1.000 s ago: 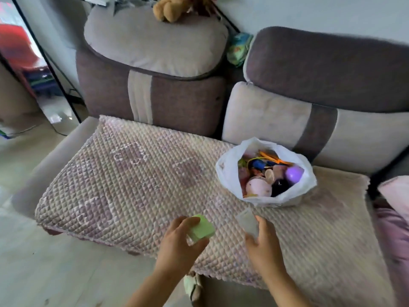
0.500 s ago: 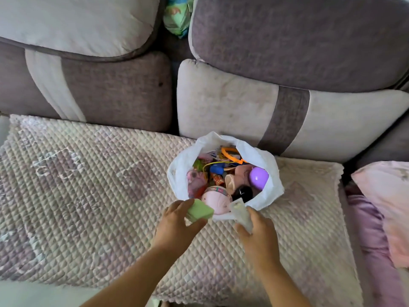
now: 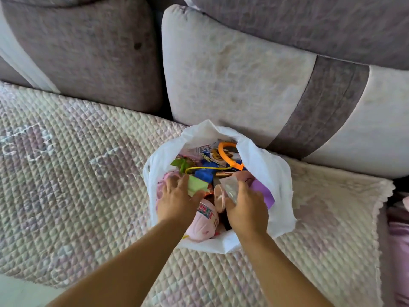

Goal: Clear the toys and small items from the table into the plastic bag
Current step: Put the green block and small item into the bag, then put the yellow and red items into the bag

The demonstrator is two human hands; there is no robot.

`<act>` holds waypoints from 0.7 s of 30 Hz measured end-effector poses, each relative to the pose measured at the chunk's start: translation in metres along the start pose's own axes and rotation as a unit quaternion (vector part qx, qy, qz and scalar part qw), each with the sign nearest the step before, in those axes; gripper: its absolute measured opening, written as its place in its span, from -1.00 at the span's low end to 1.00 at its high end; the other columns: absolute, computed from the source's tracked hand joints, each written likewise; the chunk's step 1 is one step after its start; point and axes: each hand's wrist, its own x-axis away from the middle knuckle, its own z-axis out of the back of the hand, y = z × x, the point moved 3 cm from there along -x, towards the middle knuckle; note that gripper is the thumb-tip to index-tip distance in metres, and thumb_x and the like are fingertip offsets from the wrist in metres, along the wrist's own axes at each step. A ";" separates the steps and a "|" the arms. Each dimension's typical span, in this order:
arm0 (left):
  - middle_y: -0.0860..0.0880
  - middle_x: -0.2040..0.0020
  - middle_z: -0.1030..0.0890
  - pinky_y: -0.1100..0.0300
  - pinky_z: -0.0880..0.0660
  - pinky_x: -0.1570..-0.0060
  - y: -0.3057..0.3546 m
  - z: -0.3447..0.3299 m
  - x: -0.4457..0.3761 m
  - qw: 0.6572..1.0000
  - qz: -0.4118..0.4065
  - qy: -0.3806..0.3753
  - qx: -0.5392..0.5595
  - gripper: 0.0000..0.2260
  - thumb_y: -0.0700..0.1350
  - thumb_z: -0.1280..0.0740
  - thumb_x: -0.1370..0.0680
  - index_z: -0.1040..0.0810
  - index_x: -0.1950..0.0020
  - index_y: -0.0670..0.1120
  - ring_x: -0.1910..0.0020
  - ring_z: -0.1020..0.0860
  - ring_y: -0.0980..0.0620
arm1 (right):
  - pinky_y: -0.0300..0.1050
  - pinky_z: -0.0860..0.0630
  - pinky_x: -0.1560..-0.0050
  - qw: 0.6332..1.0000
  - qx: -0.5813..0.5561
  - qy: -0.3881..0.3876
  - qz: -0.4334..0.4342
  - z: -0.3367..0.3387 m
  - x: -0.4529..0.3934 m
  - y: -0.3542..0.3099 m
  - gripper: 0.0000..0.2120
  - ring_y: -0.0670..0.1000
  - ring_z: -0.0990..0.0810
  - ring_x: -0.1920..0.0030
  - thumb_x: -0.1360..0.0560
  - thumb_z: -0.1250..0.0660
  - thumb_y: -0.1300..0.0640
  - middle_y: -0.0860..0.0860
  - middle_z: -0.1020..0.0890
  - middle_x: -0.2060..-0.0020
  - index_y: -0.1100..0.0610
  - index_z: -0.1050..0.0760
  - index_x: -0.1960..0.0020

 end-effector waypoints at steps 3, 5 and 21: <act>0.00 -0.45 -0.20 -0.01 -0.40 -0.15 0.003 -0.007 -0.002 1.000 0.003 -0.005 -0.011 -0.44 0.15 -0.26 -0.51 -0.20 -0.46 0.05 -0.39 -0.24 -0.07 | 0.00 -0.48 0.01 1.000 0.004 0.014 0.006 -0.006 -0.005 0.001 -0.46 0.10 -0.45 -0.14 -0.53 -0.09 -0.22 0.05 -0.51 -0.18 0.10 -0.24 -0.36; 0.03 -0.46 -0.20 0.02 -0.43 -0.13 0.001 -0.006 0.005 1.000 -0.010 -0.002 -0.009 -0.45 0.11 -0.27 -0.51 -0.21 -0.46 0.05 -0.39 -0.27 -0.03 | -0.03 -0.46 0.00 1.000 0.010 0.011 0.018 -0.006 -0.001 0.002 -0.49 0.08 -0.45 -0.13 -0.54 -0.08 -0.20 0.05 -0.52 -0.14 0.08 -0.26 -0.36; 0.11 0.17 -0.57 0.22 -0.47 0.21 -0.129 0.074 0.154 0.982 0.101 0.055 0.152 -0.80 0.06 -0.28 -0.53 -0.54 -0.13 0.07 0.24 -0.54 0.12 | -0.02 -0.45 -0.02 0.956 -0.058 -0.128 0.256 0.010 0.118 -0.087 -0.73 0.11 -0.53 -0.03 -0.48 -0.31 0.04 0.07 -0.61 0.03 0.15 -0.51 -0.12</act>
